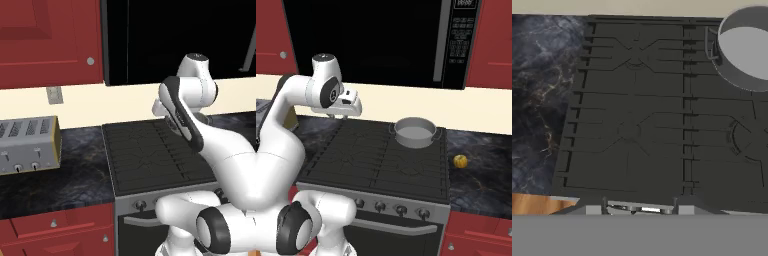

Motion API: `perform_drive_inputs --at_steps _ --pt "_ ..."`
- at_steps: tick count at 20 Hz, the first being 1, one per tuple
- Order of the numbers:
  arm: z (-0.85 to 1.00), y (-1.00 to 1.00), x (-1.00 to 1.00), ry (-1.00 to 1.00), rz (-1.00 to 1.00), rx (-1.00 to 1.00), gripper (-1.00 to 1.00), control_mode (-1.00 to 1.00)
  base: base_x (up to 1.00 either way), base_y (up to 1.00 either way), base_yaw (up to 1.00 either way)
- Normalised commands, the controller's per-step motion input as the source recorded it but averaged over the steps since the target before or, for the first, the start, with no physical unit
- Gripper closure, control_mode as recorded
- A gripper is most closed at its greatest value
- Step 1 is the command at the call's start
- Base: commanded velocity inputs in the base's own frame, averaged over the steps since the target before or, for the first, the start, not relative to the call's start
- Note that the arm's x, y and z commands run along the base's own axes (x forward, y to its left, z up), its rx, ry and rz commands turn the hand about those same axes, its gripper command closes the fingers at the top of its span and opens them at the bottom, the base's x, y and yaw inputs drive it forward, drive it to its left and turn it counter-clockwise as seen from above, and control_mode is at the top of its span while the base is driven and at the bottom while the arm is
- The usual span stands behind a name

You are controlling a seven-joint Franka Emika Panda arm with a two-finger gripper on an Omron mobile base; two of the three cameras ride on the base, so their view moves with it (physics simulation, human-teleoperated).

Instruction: Turn on the burner for the pot on the stove. Wait thirty seconds for the pot to heat up. Then add the squash to the pot.

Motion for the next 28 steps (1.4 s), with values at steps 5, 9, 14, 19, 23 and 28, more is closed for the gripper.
perform_drive_inputs --at_steps 5,9,14,19,23,28 --pt "0.0 -0.1 -0.34 0.0 -0.05 0.0 -1.0 -1.0 0.0 0.0 0.0" --pt "0.0 -0.32 -0.66 0.0 -0.09 0.01 -1.0 -1.0 0.0 0.0 0.0" --pt "-0.08 -0.48 -0.62 0.01 -0.13 0.02 -1.0 -1.0 0.0 0.0 0.0" --pt "-0.14 -0.44 -0.54 0.0 -0.13 0.0 -1.0 -1.0 0.0 0.0 0.0" --pt "-0.12 -0.53 -0.58 0.0 -0.11 0.02 -1.0 -1.0 0.0 0.0 0.0" --pt "-0.15 -0.5 -0.49 0.01 -0.11 0.03 -1.0 -1.0 0.0 0.0 0.0"
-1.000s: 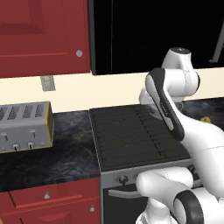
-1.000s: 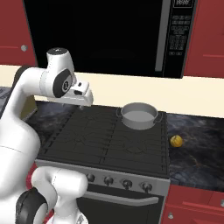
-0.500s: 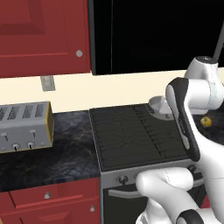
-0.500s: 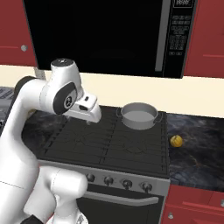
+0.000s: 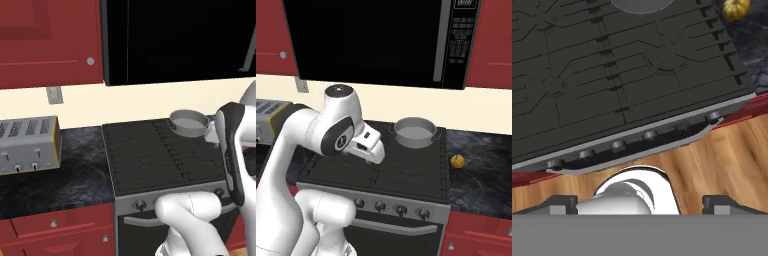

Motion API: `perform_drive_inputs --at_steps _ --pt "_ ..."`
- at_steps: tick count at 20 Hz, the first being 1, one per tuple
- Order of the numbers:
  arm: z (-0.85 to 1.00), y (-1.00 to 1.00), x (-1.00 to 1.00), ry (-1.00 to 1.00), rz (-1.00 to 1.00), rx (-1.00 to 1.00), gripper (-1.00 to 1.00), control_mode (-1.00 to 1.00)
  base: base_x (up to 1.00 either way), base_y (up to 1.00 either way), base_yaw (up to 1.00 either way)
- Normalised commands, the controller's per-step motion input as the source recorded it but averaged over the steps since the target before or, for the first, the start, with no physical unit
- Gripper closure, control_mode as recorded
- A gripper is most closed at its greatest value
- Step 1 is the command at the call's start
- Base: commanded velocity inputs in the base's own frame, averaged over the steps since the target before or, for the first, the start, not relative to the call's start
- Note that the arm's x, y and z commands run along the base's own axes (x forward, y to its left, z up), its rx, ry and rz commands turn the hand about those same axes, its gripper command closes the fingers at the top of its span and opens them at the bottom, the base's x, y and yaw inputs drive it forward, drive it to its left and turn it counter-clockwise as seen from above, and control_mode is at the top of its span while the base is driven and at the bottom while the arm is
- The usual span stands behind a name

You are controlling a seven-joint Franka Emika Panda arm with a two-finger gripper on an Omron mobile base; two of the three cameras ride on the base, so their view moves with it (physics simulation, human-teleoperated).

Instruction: Turn on the burner for the pot on the stove. Wait thirty seconds for the pot to heat up. Then add the squash to the pot.

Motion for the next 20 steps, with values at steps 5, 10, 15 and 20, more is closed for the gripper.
perform_drive_inputs --at_steps 5,10,15,20 --pt "-0.27 -0.55 -0.32 0.03 -0.11 0.02 -1.0 -1.0 0.0 0.0 0.0" --pt "-0.25 -0.23 0.0 0.0 -0.01 -0.04 -1.0 -1.0 0.0 0.0 0.0" --pt "-0.31 -0.18 0.0 0.01 0.0 -0.04 -1.0 -1.0 0.0 0.0 0.0" --pt "-0.11 -0.25 0.0 0.14 0.06 0.04 -1.0 -1.0 0.0 0.0 0.0"
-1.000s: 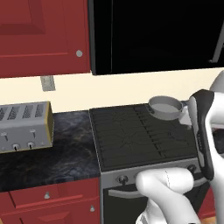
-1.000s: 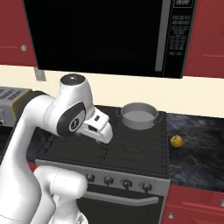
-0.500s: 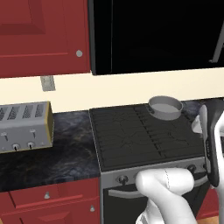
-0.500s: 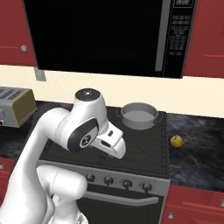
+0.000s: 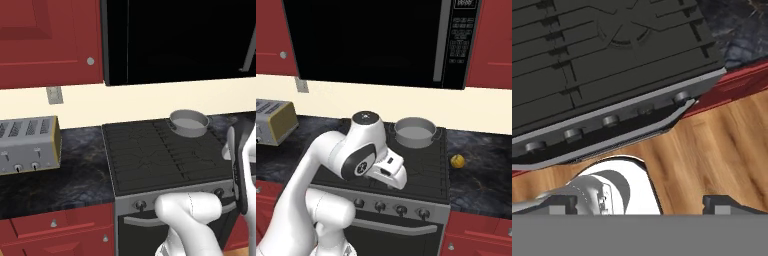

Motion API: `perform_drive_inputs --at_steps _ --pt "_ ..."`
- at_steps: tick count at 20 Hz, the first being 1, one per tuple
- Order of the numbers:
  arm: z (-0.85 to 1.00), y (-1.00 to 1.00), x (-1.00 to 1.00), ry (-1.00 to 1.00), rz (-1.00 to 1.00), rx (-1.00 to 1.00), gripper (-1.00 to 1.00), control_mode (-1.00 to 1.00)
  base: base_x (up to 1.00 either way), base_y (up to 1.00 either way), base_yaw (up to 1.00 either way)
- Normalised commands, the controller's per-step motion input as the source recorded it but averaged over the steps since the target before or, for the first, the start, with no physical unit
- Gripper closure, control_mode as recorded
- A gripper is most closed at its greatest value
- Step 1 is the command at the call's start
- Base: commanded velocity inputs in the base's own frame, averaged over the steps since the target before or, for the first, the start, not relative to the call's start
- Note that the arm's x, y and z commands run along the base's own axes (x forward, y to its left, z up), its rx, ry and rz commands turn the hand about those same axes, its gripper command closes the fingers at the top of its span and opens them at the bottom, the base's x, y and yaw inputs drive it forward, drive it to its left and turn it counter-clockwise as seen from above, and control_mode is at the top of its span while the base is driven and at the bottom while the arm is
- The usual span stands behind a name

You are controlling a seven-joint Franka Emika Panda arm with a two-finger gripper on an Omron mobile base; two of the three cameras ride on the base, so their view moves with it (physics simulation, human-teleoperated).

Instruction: Turn on the burner for the pot on the stove. Wait thirty seconds for the pot to heat up. Then add the squash to the pot.

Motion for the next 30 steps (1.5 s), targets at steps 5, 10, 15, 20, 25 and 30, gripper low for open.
perform_drive_inputs --at_steps 5,10,15,20,25,30 --pt "-0.13 -0.22 0.0 0.18 0.13 0.09 -1.0 -1.0 0.0 0.0 0.0" --pt "-0.27 -0.14 0.0 0.1 0.12 0.09 -1.0 -1.0 0.0 0.0 0.0" --pt "-0.46 -0.01 0.0 -0.04 0.09 0.06 -1.0 -1.0 0.0 0.0 0.0" --pt "-0.44 0.0 0.0 -0.06 0.06 0.03 -1.0 -1.0 0.0 0.0 0.0" --pt "-0.28 0.0 0.05 0.0 0.03 0.0 -1.0 -1.0 0.0 0.0 0.0" --pt "-0.2 0.0 0.18 0.0 0.02 0.0 -1.0 -1.0 0.0 0.0 0.0"
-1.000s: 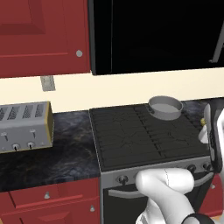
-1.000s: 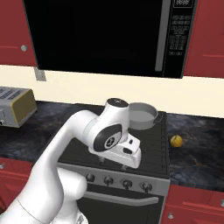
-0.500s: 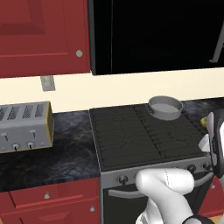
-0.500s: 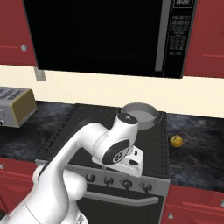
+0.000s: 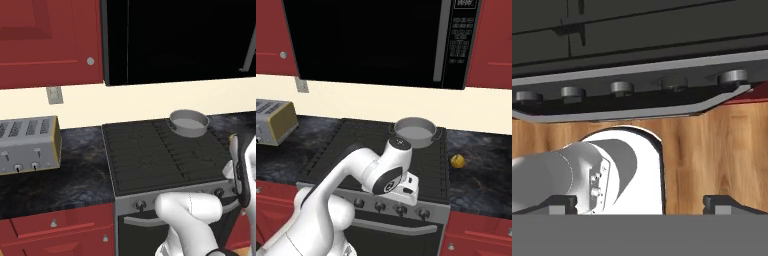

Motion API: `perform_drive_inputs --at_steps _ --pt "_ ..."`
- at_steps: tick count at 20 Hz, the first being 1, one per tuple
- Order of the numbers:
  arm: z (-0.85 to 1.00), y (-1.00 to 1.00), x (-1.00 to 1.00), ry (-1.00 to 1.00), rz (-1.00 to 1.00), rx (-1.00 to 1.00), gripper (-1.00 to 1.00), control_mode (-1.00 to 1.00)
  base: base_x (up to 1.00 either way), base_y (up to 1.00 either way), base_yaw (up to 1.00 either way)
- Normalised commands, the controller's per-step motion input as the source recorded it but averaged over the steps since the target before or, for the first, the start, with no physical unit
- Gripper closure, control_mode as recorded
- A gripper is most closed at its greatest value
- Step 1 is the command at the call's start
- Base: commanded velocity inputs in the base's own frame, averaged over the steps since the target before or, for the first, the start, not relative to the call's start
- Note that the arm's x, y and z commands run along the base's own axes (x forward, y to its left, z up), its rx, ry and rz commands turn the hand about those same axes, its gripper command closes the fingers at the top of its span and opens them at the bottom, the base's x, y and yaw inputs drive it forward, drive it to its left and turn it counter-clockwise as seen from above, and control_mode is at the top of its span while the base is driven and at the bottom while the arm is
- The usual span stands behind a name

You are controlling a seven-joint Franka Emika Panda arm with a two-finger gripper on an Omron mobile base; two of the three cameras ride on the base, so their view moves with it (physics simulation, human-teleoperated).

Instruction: Turn on the burner for the pot on the stove. Wait thirty seconds for the pot to heat up. Then add the squash to the pot.

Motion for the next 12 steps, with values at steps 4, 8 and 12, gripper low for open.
perform_drive_inputs --at_steps 4,8,12 --pt "-0.17 -0.11 0.25 0.01 0.07 0.04 -1.0 -1.0 0.0 0.0 0.0" --pt "-0.29 -0.12 0.26 0.0 0.1 0.03 -1.0 -1.0 0.0 0.0 0.0" --pt "-0.31 -0.07 0.34 0.02 0.08 0.01 -1.0 -1.0 0.0 0.0 0.0"
